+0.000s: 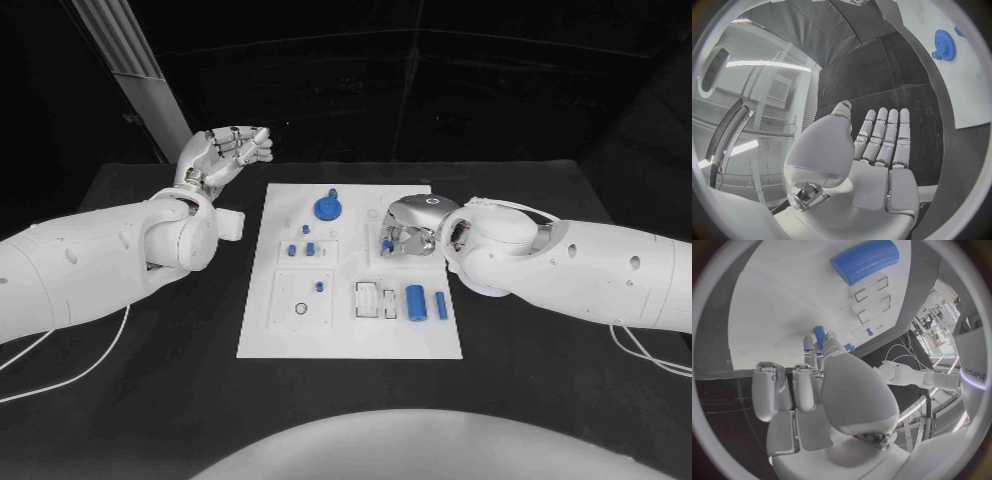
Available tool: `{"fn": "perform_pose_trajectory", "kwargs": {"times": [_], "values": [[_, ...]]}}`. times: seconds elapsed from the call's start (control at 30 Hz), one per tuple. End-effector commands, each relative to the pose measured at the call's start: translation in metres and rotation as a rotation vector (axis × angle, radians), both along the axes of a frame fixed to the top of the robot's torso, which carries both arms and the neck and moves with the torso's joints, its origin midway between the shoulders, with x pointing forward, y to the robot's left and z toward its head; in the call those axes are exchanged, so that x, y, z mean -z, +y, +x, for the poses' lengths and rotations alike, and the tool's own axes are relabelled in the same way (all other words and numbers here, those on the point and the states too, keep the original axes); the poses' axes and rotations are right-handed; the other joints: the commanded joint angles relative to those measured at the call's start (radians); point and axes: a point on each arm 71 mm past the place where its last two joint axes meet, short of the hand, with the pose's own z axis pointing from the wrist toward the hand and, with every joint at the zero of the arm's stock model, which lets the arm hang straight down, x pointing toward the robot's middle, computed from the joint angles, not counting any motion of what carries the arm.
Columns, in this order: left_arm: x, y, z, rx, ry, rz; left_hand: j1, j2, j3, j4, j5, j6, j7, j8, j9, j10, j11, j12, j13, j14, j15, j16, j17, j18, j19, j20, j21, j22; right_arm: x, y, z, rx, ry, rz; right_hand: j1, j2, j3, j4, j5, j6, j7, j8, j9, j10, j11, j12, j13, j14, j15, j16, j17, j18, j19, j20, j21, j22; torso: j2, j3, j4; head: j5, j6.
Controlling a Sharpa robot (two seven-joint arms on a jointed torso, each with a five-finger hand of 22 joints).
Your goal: Assemble the parts on the task board
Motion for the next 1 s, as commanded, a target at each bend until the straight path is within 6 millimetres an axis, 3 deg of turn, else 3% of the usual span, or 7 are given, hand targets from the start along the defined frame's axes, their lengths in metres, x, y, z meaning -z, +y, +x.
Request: {"fn": "perform_pose_trajectory", "kwargs": {"times": [0.03, 0.53, 0.77, 0.87, 1.0], "values": [[-0.011, -0.001, -0.003, 0.024, -0.156, -0.034, 0.002, 0.012, -0.006, 0.001, 0.005, -0.006, 0.042, 0.006, -0.001, -0.008, -0.001, 0.002, -0.001, -0.008, 0.001, 0.005, -0.001, 0.005, 0.009, 0.000, -0.006, -0.001, -0.003, 0.001, 0.000, -0.017, -0.028, 0.025, 0.015, 0.010, 0.006, 0.002, -0.001, 0.008, -0.001, 0.003, 0.002, 0.011, 0.000, -0.007, 0.000, 0.056, -0.010, 0.005, 0.002, 0.002, 0.059, -0.010, 0.005, 0.228, 0.000, -0.0005, 0.0008, 0.001, 0.001], [-0.011, 0.000, -0.003, 0.024, -0.155, -0.034, 0.002, 0.012, -0.006, 0.000, 0.005, -0.007, 0.042, 0.007, -0.001, -0.008, -0.001, 0.003, -0.001, -0.009, 0.001, 0.006, -0.002, 0.005, 0.009, 0.000, -0.006, -0.002, -0.014, 0.001, -0.007, -0.049, -0.108, 0.133, 0.028, 0.013, 0.006, 0.002, -0.002, 0.018, 0.000, 0.004, 0.002, 0.021, 0.000, -0.016, 0.000, 0.057, -0.011, 0.006, 0.006, 0.001, 0.061, -0.013, 0.007, 0.229, 0.001, 0.0010, 0.0019, 0.006, 0.005], [-0.011, -0.001, -0.003, 0.023, -0.154, -0.033, 0.002, 0.012, -0.006, 0.000, 0.005, -0.007, 0.042, 0.007, -0.001, -0.008, -0.001, 0.003, -0.001, -0.009, 0.001, 0.006, -0.002, 0.005, 0.009, 0.000, -0.006, -0.002, -0.030, -0.001, -0.017, -0.077, -0.164, 0.232, 0.041, 0.013, 0.006, 0.001, -0.001, 0.023, 0.003, 0.004, 0.002, 0.025, 0.003, -0.023, -0.001, 0.058, -0.009, 0.009, 0.011, -0.001, 0.064, -0.013, 0.013, 0.232, -0.001, -0.0015, 0.0007, 0.010, 0.006], [-0.010, -0.001, -0.003, 0.024, -0.153, -0.033, 0.002, 0.012, -0.006, 0.000, 0.005, -0.007, 0.042, 0.007, -0.001, -0.008, -0.001, 0.003, -0.001, -0.009, 0.001, 0.006, -0.002, 0.005, 0.009, 0.000, -0.006, -0.002, -0.037, 0.001, -0.018, -0.083, -0.173, 0.296, 0.046, 0.012, 0.006, 0.001, -0.001, 0.024, 0.004, 0.003, 0.002, 0.026, 0.003, -0.026, -0.001, 0.058, -0.009, 0.009, 0.013, -0.001, 0.065, -0.013, 0.015, 0.232, -0.001, -0.0010, -0.0014, 0.012, 0.007], [-0.009, -0.004, -0.003, 0.029, -0.151, -0.035, 0.002, 0.012, -0.006, 0.000, 0.005, -0.007, 0.042, 0.007, -0.001, -0.008, -0.001, 0.003, -0.001, -0.009, 0.001, 0.006, -0.002, 0.005, 0.009, 0.000, -0.006, -0.002, -0.043, 0.009, -0.020, -0.090, -0.151, 0.391, 0.050, 0.013, 0.007, 0.001, -0.001, 0.025, 0.006, 0.003, 0.002, 0.027, 0.004, -0.029, -0.001, 0.058, -0.008, 0.010, 0.014, -0.001, 0.065, -0.013, 0.014, 0.232, 0.000, -0.0014, 0.0029, 0.012, 0.006]]}}
